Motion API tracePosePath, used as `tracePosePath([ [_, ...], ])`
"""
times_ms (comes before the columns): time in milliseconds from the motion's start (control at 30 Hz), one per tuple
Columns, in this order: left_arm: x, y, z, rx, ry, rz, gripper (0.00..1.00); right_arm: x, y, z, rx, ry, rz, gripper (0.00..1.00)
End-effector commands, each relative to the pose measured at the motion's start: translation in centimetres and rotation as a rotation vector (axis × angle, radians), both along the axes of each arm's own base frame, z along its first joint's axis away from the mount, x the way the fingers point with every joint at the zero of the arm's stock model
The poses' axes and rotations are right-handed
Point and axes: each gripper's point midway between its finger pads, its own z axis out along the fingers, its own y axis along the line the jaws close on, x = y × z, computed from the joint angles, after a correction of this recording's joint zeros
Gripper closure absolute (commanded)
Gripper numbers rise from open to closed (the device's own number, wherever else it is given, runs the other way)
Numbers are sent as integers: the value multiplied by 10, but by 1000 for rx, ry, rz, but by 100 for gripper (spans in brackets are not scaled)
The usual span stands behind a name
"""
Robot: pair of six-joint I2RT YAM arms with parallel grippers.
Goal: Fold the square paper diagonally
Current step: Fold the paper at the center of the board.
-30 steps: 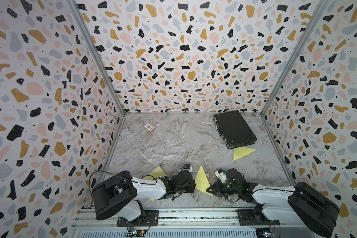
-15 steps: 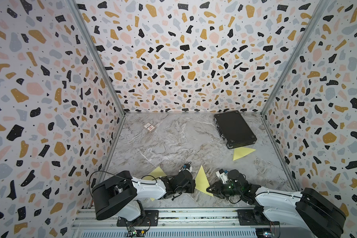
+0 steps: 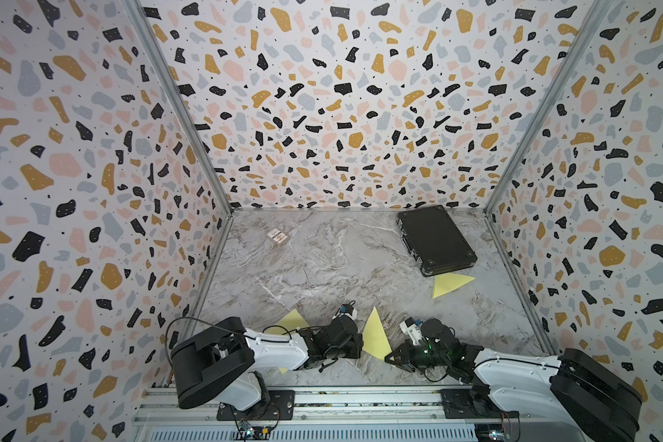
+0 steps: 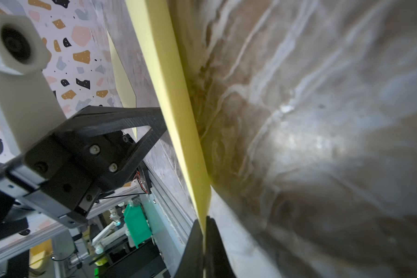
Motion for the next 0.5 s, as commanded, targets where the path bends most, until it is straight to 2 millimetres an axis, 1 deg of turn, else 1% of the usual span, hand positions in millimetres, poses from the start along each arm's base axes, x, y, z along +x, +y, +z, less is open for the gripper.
tracePosePath([
  [0, -24, 56, -51, 257, 108, 22, 100, 2, 1, 1, -2, -11, -3, 100],
  [100, -24, 56, -51, 258, 108, 22, 100, 2, 1, 2, -5, -23, 3, 100],
  [133, -24, 56, -51, 258, 107, 20, 100, 3, 1, 3, -12, -31, 10, 94],
  [200, -24, 56, -51, 255, 107, 18, 100, 5, 2, 5, -31, -55, 27, 75],
  [233, -25, 55, -51, 254, 108, 16, 100, 5, 2, 6, -44, -68, 40, 69],
  [267, -25, 55, -51, 253, 109, 16, 100, 7, 3, 7, -55, -83, 50, 66],
  [333, -26, 55, -51, 250, 109, 12, 100, 11, 5, 11, -75, -112, 77, 64],
  [467, -26, 55, -50, 242, 109, 10, 100, 25, 12, 13, -91, -144, 93, 64],
])
